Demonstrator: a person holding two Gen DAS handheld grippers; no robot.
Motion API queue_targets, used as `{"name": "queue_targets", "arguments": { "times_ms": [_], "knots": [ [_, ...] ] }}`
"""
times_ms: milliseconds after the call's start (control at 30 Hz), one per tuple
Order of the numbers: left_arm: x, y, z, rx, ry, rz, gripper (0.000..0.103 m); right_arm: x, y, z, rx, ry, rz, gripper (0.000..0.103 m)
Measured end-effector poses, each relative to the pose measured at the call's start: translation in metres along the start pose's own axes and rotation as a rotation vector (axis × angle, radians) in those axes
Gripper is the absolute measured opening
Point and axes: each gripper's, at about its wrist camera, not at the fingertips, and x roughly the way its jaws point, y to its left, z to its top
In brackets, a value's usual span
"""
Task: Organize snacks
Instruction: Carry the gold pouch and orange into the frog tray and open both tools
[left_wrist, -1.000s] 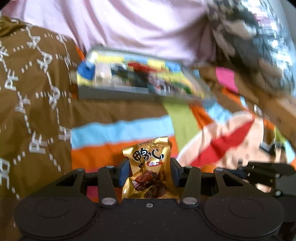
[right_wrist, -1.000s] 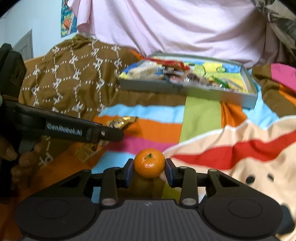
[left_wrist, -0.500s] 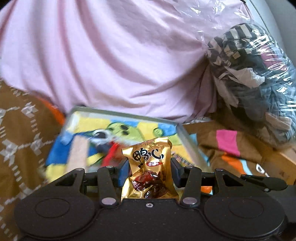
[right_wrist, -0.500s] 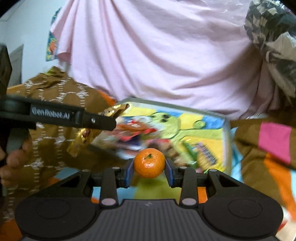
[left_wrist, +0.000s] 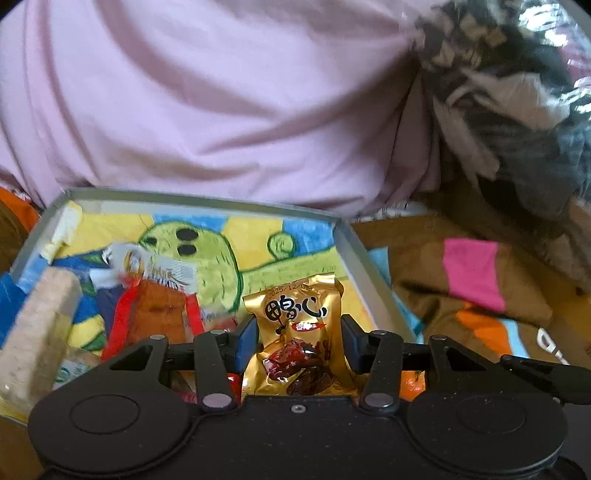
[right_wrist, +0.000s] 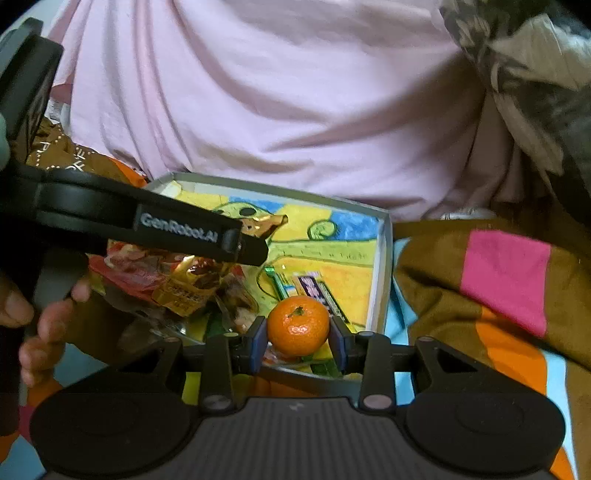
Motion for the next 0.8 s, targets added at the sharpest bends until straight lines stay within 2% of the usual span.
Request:
{"name": "queue_targets", "arguments": {
  "times_ms": [100,167,300,367,567,667,800],
  "knots": [
    [0.005,0.0,-0.004,-0.007,0.02,0.008,0.056,0.004,-0.003,-0.005,0.013,0.01,0.002,0.04],
    [0.006,0.003,-0.005,-0.024,0.028,0.008,0.064,0.004,-0.005,-0.007,0.026,0.001,0.01,0.044],
    [0.0,0.003,-0.004,-0.032,0.019,0.008,0.071,-0.001,-0.006,-0.006,0.039,-0.007,0.007,0.05],
    [-0.005,0.003,-0.002,-0.038,0.011,0.007,0.082,-0.006,-0.006,-0.007,0.045,-0.015,0.005,0.056],
    [-0.03,0.004,0.003,-0.071,-0.03,0.016,0.097,-0.032,-0.006,-0.007,0.072,-0.049,-0.001,0.071],
    [-0.046,0.003,0.002,-0.072,-0.054,0.031,0.101,-0.046,-0.007,-0.006,0.098,-0.073,0.0,0.079],
    [-0.071,0.004,0.001,-0.071,-0.084,0.046,0.102,-0.067,-0.004,-0.005,0.119,-0.104,0.004,0.085]
  ]
}}
